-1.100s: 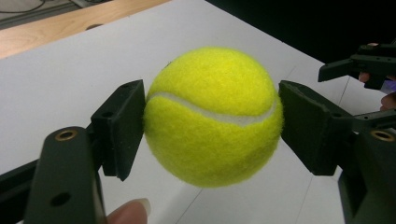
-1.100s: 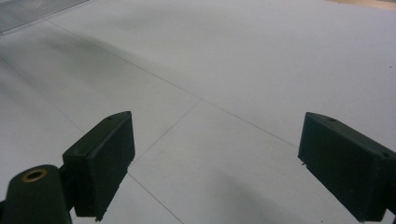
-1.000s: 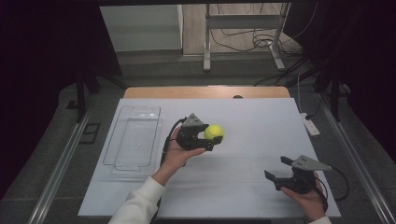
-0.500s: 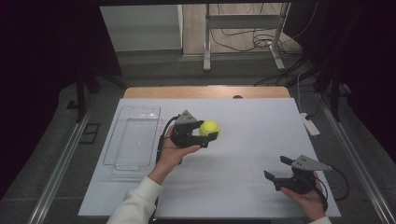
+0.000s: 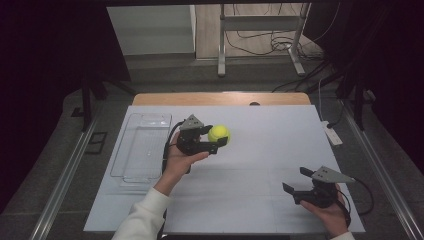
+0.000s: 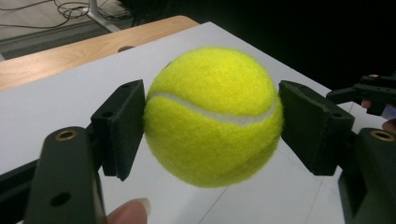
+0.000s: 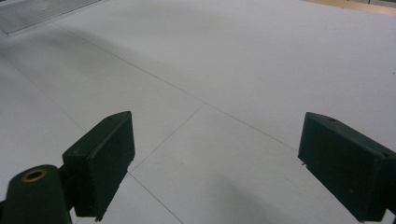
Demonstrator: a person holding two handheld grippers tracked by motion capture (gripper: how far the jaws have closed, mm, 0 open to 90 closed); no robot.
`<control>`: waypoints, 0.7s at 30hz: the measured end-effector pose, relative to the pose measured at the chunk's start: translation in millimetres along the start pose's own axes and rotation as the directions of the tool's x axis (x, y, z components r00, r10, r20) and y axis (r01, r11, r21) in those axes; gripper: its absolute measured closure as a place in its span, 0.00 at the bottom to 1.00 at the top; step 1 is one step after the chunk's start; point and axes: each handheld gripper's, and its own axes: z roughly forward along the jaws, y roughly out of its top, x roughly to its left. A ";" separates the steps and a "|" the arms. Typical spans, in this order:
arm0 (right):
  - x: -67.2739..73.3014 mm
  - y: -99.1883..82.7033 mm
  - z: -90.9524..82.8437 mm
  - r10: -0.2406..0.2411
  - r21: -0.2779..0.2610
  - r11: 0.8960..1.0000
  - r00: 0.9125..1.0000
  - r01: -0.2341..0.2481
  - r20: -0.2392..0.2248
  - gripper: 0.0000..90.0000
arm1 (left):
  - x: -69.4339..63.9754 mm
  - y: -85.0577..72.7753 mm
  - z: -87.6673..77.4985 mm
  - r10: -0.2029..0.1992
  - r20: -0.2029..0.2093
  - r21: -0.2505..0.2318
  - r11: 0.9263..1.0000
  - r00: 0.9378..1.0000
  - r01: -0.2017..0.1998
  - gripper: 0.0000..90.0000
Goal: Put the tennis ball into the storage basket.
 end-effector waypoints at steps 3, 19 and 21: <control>-0.1 0.0 -0.1 -0.001 -0.001 1.000 1.000 0.001 0.001 0.13 | 1.0 1.2 -2.9 -0.002 -0.002 -0.008 1.000 1.000 0.002 0.31; 0.0 -0.1 0.1 -0.002 0.001 1.000 1.000 0.002 0.001 0.13 | 9.7 6.0 -17.6 -0.013 -0.035 -0.046 0.999 0.999 0.011 0.31; -0.2 -0.2 0.0 -0.001 0.001 1.000 1.000 0.001 0.000 0.13 | 10.5 6.4 -19.2 -0.013 -0.041 -0.048 0.999 0.999 0.011 0.31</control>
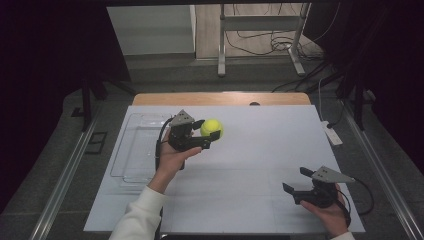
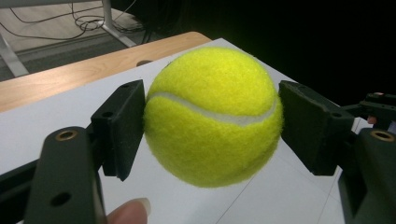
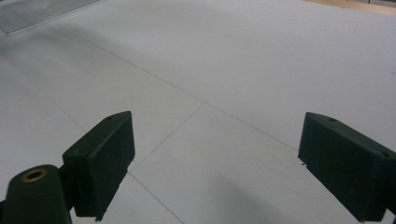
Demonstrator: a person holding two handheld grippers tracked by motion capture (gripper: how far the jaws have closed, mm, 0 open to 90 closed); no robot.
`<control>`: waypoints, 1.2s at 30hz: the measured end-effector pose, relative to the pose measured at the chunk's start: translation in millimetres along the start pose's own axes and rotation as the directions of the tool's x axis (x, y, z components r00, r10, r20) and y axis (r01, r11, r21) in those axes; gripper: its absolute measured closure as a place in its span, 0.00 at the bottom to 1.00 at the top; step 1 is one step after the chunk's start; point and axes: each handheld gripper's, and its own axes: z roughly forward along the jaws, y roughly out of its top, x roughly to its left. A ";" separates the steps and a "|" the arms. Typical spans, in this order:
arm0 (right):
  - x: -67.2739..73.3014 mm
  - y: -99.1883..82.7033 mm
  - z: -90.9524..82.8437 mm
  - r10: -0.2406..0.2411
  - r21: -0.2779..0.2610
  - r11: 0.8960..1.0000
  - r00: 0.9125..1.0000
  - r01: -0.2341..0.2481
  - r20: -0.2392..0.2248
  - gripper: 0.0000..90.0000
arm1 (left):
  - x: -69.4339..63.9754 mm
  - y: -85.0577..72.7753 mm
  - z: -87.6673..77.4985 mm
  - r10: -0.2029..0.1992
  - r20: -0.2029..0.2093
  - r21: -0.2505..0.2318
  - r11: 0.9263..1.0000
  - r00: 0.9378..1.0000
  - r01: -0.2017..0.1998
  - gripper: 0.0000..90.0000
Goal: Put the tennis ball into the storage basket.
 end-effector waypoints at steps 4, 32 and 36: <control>0.3 0.0 0.3 0.001 -0.001 1.000 1.000 -0.001 -0.002 0.13 | 0.0 0.2 -0.3 0.004 -0.009 0.001 1.000 1.000 -0.004 0.31; 0.4 0.1 0.1 0.000 0.000 1.000 1.000 0.000 0.002 0.13 | 22.0 1.9 -17.0 -0.028 -0.094 -0.032 0.999 0.995 0.026 0.31; 0.3 0.0 -0.2 0.000 0.000 1.000 1.000 0.000 0.002 0.13 | 25.4 1.2 -17.7 -0.034 -0.106 -0.029 0.999 0.994 0.031 0.31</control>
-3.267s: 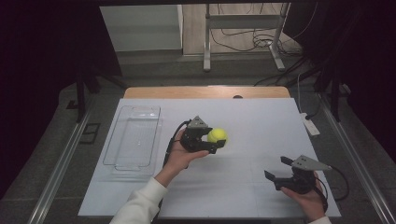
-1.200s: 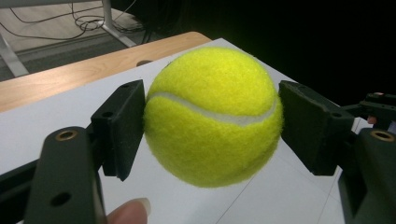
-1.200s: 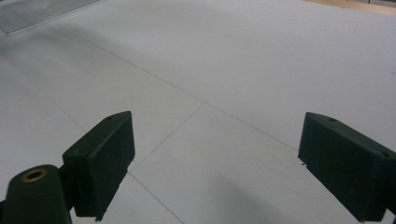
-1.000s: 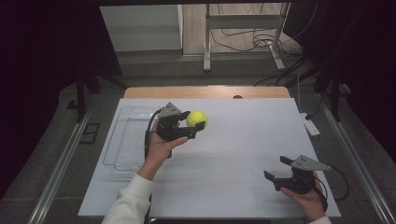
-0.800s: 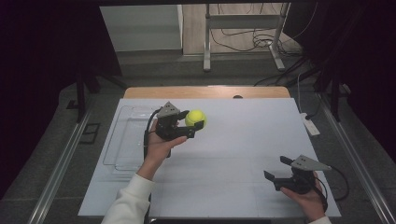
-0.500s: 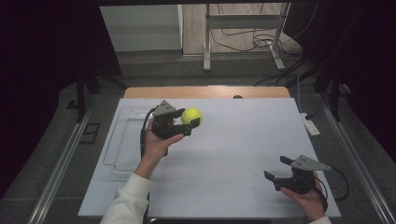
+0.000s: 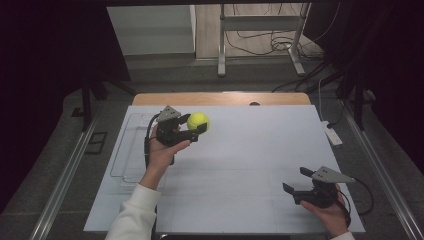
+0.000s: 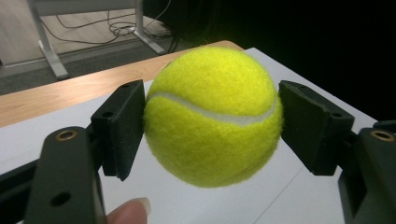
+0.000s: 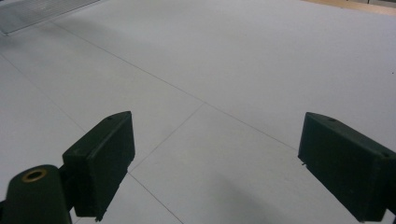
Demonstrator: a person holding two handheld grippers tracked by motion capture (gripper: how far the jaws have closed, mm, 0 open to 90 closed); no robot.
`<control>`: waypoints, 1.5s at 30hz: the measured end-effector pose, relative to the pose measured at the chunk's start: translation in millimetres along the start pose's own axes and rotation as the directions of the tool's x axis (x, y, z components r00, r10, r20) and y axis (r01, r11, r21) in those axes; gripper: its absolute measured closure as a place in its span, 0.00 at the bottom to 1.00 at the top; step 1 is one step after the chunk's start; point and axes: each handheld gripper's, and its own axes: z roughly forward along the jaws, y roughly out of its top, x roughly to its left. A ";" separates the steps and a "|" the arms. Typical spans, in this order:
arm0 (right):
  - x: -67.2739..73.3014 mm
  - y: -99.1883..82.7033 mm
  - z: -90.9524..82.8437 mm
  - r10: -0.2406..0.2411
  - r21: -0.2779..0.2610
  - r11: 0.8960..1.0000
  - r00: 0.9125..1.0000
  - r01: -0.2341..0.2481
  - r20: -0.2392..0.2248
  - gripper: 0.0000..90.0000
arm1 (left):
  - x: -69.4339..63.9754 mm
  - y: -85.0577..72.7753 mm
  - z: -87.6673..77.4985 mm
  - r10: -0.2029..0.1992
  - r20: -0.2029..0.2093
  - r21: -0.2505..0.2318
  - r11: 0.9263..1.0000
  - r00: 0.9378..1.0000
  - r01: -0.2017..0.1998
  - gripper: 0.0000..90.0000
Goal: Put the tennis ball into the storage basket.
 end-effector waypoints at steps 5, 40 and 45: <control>0.0 0.0 0.3 0.000 0.001 1.000 1.000 0.000 0.001 0.13 | 3.7 -0.2 -0.7 -0.008 -0.003 -0.004 1.000 1.000 0.008 0.31; -0.1 -0.2 0.2 -0.001 0.000 1.000 1.000 0.001 -0.001 0.13 | 40.1 1.3 -26.9 -0.086 -0.115 -0.067 0.995 0.990 0.079 0.31; 0.1 -0.2 0.3 -0.002 0.000 1.000 1.000 0.002 -0.001 0.13 | 45.5 0.9 -31.1 -0.096 -0.131 -0.077 0.993 0.987 0.087 0.31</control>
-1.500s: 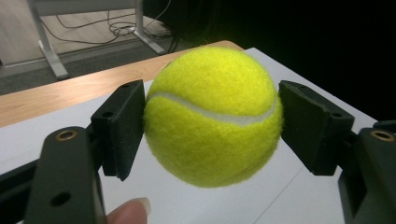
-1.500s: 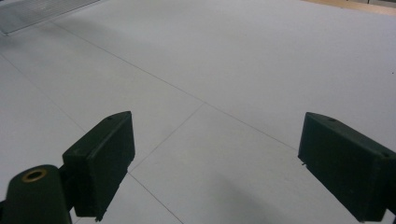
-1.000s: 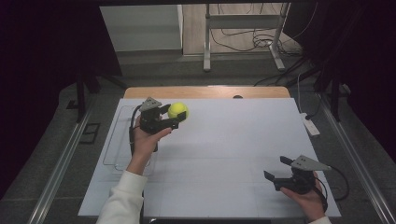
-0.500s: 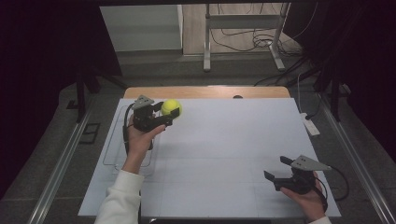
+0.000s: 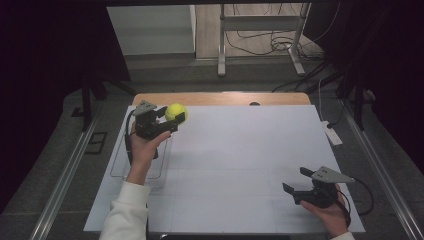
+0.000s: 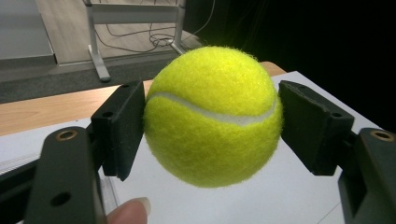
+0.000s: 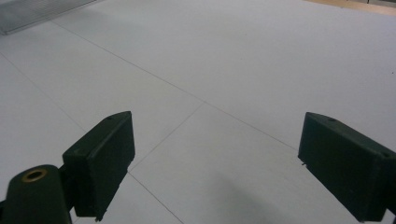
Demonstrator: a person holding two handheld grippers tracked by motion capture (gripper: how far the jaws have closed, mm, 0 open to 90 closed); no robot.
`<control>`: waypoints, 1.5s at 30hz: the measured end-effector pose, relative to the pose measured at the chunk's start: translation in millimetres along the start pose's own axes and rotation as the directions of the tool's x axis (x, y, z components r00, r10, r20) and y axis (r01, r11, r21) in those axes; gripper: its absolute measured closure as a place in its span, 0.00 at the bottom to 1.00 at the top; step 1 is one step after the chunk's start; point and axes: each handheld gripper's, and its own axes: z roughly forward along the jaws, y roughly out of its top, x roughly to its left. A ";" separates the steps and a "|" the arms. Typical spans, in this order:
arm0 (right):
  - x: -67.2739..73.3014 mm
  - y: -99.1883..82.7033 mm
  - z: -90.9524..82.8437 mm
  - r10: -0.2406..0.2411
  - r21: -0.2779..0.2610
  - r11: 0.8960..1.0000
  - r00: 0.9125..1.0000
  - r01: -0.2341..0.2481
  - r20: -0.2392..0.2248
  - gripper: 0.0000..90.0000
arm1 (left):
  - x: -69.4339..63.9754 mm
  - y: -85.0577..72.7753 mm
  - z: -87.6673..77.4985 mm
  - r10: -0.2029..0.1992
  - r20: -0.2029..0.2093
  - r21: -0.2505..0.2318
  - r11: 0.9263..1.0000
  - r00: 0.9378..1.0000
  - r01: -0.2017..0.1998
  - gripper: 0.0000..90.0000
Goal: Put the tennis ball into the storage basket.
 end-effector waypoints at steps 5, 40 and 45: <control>0.1 0.0 0.1 0.001 0.001 1.000 1.000 -0.001 0.000 0.13 | 4.4 0.2 -2.2 -0.009 -0.008 -0.006 1.000 1.000 0.009 0.31; 0.0 0.0 0.5 0.000 0.003 1.000 1.000 0.000 0.001 0.13 | 35.9 -1.3 -17.3 -0.061 -0.100 -0.041 0.998 0.993 0.058 0.31; 0.2 0.1 0.4 0.001 0.002 1.000 1.000 -0.001 0.000 0.13 | 40.6 -2.2 -18.1 -0.067 -0.115 -0.040 0.997 0.991 0.062 0.31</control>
